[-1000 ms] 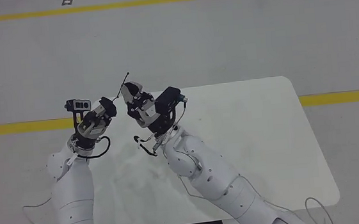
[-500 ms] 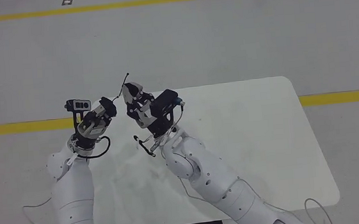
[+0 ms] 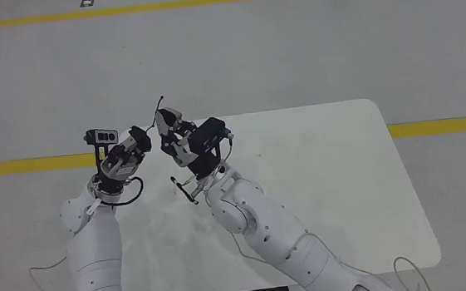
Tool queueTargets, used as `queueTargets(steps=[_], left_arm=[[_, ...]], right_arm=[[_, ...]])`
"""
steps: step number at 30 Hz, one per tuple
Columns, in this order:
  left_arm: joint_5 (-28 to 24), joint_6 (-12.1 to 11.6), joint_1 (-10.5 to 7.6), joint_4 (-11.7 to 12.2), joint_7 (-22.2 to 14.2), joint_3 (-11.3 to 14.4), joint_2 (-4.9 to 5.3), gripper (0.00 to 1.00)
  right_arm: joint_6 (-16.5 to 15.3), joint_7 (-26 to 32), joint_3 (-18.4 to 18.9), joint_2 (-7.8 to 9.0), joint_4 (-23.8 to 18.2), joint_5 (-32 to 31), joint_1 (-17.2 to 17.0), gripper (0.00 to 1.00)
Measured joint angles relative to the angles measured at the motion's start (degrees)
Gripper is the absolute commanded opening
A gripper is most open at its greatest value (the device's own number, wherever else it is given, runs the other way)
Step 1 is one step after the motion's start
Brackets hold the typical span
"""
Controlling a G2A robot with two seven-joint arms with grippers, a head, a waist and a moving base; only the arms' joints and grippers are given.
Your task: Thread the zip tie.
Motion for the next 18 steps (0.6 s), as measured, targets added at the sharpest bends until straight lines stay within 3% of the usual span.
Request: queueTargets(steps=[18], left_arm=[[0.0,0.0,0.0,0.0,0.0,0.0,0.0,0.0]], right_arm=[[0.2,0.6,0.3,-0.24,0.1,-1.2,-0.5,0.0]])
